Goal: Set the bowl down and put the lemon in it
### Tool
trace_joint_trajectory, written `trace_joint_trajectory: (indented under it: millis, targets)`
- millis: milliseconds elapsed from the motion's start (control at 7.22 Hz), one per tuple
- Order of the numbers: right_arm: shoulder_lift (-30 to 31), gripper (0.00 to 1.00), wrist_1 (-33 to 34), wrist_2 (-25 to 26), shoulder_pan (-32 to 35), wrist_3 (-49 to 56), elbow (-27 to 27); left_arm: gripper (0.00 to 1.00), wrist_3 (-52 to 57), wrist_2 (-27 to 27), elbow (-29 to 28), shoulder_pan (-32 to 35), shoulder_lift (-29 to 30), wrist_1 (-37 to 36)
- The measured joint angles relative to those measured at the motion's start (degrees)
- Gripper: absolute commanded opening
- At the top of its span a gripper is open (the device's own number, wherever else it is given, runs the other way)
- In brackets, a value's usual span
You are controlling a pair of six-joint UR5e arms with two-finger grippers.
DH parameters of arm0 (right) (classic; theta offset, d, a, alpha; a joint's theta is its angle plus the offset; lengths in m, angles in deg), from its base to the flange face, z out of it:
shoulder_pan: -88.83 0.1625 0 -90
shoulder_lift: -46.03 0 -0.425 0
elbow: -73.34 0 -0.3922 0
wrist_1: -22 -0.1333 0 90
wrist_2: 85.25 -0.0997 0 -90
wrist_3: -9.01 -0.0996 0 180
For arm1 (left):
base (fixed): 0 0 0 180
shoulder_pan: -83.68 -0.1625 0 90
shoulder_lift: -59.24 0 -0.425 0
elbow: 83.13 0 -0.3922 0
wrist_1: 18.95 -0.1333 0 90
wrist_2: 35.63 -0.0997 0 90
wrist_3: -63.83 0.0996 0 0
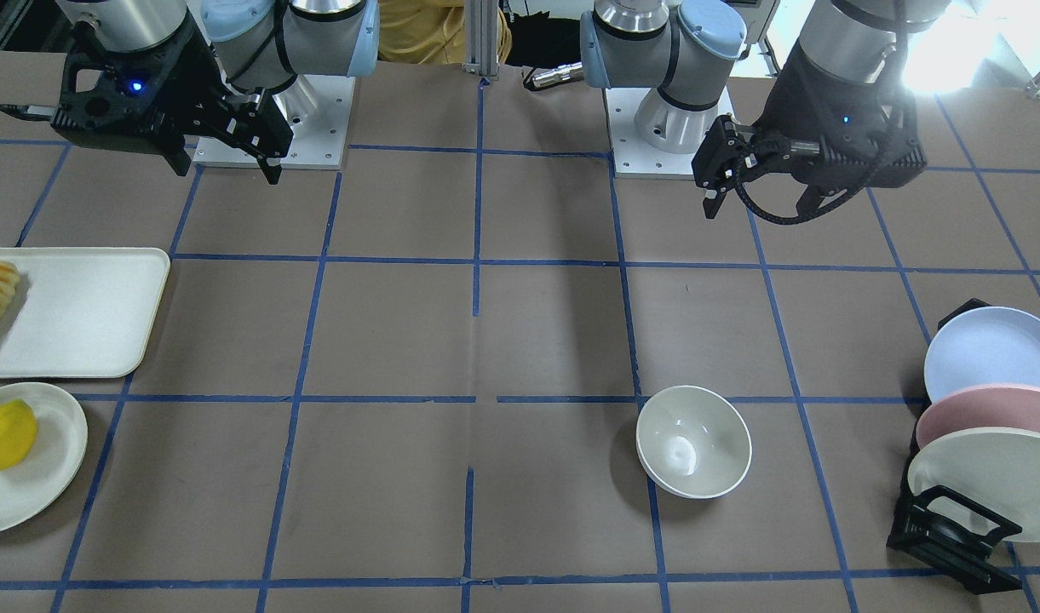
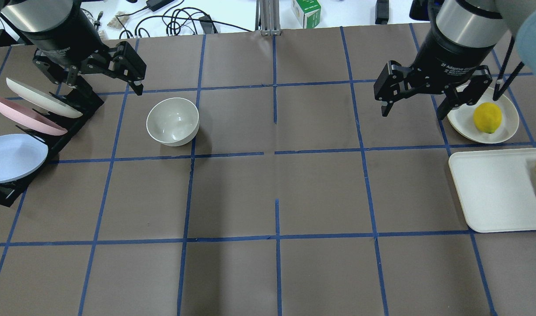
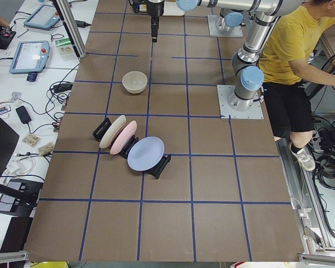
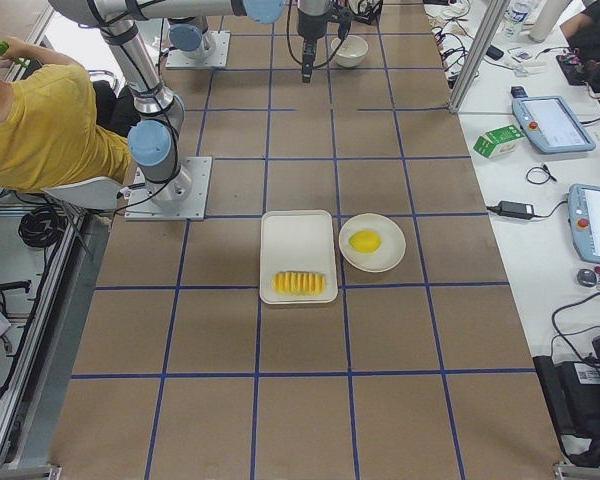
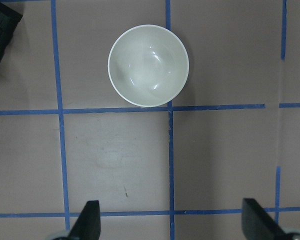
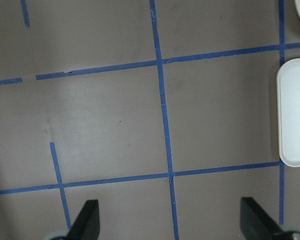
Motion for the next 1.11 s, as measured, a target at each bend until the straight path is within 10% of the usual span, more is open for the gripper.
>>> trace_joint_trajectory:
  millis: [554,1108]
  targets:
    - [-2.6,1.00,4.0,4.1,-12.0,8.2,-0.3,1.00,5.7,0.4,0.8,-3.9,14.6,-12.0]
    - [-18.5,1.00,25.1,4.8,-24.5,25.2,-0.4,1.00,13.1,0.4,1.3,-7.0,27.2,-23.7]
